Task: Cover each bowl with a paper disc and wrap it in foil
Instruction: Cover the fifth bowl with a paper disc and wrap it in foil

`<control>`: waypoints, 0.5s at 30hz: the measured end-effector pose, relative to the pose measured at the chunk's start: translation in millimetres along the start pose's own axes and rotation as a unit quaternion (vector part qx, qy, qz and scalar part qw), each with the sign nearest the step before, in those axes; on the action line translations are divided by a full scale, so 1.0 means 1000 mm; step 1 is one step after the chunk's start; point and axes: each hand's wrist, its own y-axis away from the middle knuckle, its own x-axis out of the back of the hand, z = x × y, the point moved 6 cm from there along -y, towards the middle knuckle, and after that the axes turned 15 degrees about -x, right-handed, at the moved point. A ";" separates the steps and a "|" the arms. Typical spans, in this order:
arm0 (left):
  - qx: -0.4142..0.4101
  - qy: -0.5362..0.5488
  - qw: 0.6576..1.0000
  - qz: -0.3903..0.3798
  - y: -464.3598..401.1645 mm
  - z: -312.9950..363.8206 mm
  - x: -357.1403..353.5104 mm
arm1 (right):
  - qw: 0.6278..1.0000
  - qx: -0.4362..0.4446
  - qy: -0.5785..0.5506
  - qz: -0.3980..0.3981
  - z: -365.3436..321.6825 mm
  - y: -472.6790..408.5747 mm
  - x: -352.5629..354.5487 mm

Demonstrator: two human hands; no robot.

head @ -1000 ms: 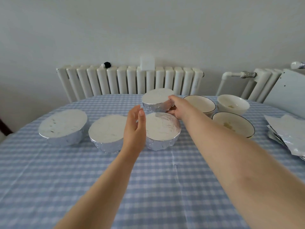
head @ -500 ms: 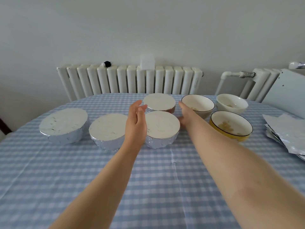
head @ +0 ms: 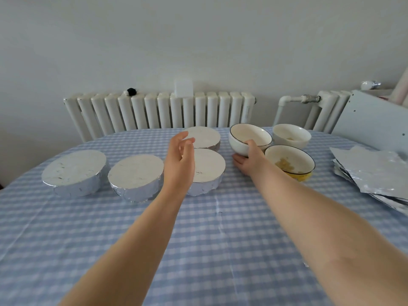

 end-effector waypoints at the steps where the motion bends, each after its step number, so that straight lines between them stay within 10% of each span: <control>1: 0.005 0.003 1.000 -0.004 0.002 0.003 -0.004 | 1.000 -0.001 0.012 -0.007 -0.001 0.004 0.000; 15: 0.107 0.132 0.981 -0.090 0.041 0.035 -0.073 | 0.979 0.005 0.181 -0.095 0.008 0.118 0.040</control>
